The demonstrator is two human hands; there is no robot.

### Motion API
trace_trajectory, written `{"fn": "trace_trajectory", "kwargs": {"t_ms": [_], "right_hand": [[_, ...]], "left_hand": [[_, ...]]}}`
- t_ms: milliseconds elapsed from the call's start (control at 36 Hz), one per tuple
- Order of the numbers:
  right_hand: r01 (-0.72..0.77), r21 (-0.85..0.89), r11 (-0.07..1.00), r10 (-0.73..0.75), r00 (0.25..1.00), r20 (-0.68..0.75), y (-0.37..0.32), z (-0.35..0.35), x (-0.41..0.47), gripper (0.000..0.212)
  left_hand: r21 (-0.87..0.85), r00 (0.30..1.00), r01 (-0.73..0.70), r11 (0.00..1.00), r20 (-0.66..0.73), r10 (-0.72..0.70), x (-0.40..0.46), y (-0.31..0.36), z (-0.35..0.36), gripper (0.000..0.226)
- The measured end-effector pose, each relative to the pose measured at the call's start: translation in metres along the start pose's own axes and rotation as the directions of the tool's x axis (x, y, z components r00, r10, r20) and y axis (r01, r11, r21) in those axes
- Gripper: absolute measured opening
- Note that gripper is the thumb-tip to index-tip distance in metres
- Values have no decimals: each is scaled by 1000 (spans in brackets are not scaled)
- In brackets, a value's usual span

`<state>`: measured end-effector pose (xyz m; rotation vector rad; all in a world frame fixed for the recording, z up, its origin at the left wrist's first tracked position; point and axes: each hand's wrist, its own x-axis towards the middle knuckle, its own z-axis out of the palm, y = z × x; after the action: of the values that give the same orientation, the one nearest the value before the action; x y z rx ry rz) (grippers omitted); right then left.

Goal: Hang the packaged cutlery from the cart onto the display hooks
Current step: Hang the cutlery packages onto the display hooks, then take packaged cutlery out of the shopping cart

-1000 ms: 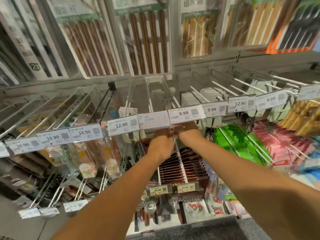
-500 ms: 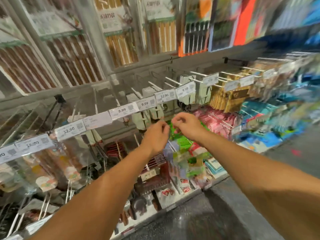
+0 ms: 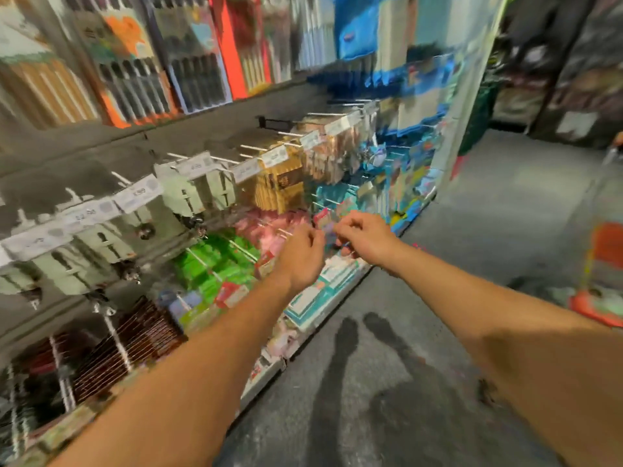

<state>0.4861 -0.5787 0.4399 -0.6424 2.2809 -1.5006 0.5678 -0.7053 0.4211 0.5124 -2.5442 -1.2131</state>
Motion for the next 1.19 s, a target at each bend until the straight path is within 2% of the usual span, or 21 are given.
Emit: {"fn": "trace_trajectory", "kwargs": {"t_ms": [167,389,444,583,667,722,778,833,972,1083,1194], "right_hand": [[-96,16,995,97,981,-167,52,-96,6,23],[-224,43,974,223,898,-379,113,-212,13,27],[-253,73,965,261,874,-409,127,-241,13,24],[-279,180,943,332,811,-482,167,-300,7,25],[-326,239,915,404,731,-550,189,-329,-1,30],[-383,272,883,469,673,-572,206,-348,-12,32],[-439,269,857,507,627,-592,221,-368,-24,32],[-437,312,844,530,587,-612,237,-389,-34,32],[-442,412,797,599,490,-633,277,-436,-53,29],[-479,443,758,647,462,-607,326,-483,-57,32],[-508,499,702,709,430,-559,381,-537,-56,37]], "left_hand": [[-21,980,-87,996,180,89,44,56,91,36],[-106,909,-167,980,368,195,107,123,210,40],[-112,871,-188,976,440,218,126,136,240,44],[-158,782,-184,970,575,242,150,175,303,34],[-145,728,-217,965,635,258,157,196,343,30],[-138,678,-272,952,675,291,157,208,372,31],[-144,633,-268,953,719,287,153,222,398,29],[-138,597,-290,947,747,292,151,233,426,25],[-116,515,-366,923,801,305,152,257,500,32],[-117,483,-342,932,829,281,156,282,563,33],[-61,485,-346,936,843,234,161,309,625,25]]}}
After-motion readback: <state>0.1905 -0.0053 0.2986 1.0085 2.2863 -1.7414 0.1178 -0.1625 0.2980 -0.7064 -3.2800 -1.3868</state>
